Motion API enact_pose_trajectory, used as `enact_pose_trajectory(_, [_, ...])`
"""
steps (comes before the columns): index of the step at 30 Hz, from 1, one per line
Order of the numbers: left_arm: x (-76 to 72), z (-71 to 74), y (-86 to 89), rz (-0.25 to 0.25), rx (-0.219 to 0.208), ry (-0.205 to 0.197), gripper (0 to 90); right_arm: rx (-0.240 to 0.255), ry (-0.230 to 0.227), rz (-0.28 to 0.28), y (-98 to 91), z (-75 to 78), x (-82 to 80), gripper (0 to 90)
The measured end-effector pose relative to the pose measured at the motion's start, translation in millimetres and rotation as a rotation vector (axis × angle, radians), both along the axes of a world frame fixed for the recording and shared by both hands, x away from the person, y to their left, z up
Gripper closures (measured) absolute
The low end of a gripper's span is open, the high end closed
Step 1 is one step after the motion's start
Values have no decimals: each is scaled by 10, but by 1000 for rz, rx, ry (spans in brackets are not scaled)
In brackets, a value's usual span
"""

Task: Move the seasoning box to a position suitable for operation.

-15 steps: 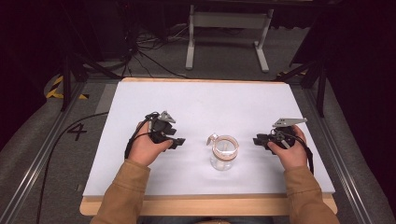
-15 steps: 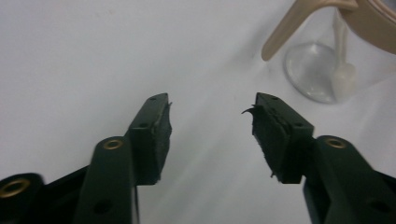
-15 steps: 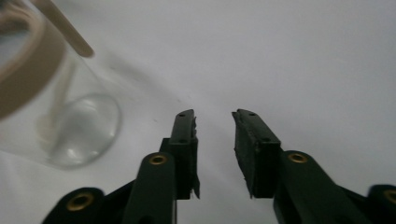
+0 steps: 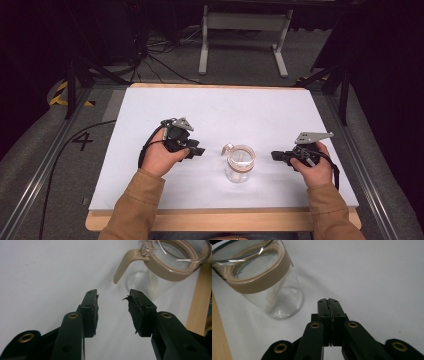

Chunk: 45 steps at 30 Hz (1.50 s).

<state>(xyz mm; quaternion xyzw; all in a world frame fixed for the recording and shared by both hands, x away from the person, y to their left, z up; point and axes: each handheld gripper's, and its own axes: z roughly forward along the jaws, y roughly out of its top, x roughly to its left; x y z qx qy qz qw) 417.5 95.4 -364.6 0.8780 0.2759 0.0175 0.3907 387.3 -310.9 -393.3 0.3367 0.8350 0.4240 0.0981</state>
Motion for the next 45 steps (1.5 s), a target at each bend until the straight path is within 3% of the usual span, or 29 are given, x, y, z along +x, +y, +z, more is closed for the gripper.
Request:
enact_pose_trajectory(5, [-31, 10, -25, -14, 5, 14, 543, 5, 4, 51, 142, -34, 6, 900])
enact_pose_trajectory(7, [-37, -23, -56, -27, 44, 56, 464, -12, 9, 73, 216, -69, 23, 900])
enact_pose_trajectory(9, [-53, -45, -73, -42, 112, 51, 431, -36, 14, 90, 270, -107, 39, 900])
enact_pose_trajectory(18, [-96, -61, 11, 13, 112, 35, 358, -68, 23, 137, 424, -162, 76, 900])
enact_pose_trajectory(27, [-85, -73, 68, 42, 109, 37, 359, -124, 14, 161, 580, -243, 97, 900])
enact_pose_trajectory(31, [-64, -125, 50, 38, 160, -8, 280, -140, 15, 156, 599, -255, 89, 900])
enact_pose_trajectory(34, [-44, -146, 41, 78, 173, -15, 324, -147, 14, 160, 604, -257, 81, 900])
enact_pose_trajectory(36, [-40, -139, 49, 60, 189, -8, 398, -146, 19, 164, 609, -256, 73, 900])
enact_pose_trajectory(41, [-40, -110, 63, 34, 171, 59, 571, -161, 18, 182, 643, -244, 37, 900])
enact_pose_trajectory(45, [-28, -102, 72, 41, 140, 61, 685, -174, 23, 205, 688, -233, -12, 900])
